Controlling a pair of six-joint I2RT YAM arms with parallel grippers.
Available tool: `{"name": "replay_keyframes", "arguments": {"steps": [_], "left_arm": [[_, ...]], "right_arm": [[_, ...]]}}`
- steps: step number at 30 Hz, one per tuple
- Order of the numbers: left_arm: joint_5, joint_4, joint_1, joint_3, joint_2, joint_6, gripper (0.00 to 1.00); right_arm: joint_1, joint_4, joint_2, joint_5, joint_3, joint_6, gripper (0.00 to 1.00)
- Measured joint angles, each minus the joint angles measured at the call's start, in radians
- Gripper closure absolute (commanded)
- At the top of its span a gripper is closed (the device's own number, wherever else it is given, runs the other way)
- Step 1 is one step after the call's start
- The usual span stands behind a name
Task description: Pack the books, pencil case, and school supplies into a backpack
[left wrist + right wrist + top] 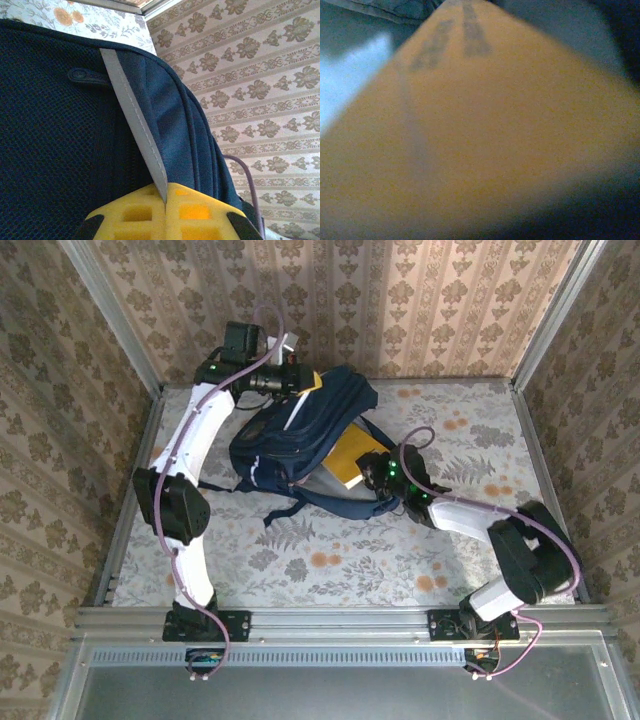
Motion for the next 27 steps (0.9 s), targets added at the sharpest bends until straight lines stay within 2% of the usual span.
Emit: {"name": "replay_keyframes", "arguments": {"steps": [9, 16, 20, 23, 27], "left_arm": [[0.002, 0.005, -0.022, -0.002, 0.0, 0.0, 1.0], [0.005, 0.005, -0.054, -0.002, 0.004, 0.0, 1.0], [0.021, 0.008, -0.06, -0.002, 0.01, 0.0, 1.0], [0.03, 0.015, -0.06, -0.002, 0.013, -0.001, 1.0], [0.034, 0.027, -0.04, -0.002, 0.013, -0.009, 1.0]], "right_arm": [[0.008, -0.009, 0.12, -0.029, 0.151, -0.019, 1.0], [0.029, -0.034, 0.259, -0.026, 0.315, 0.033, 0.99], [0.067, -0.049, 0.324, 0.01, 0.388, 0.053, 0.85], [0.095, -0.084, 0.358, 0.044, 0.456, 0.052, 0.8], [0.1, -0.094, 0.418, 0.061, 0.548, 0.037, 0.58]]}}
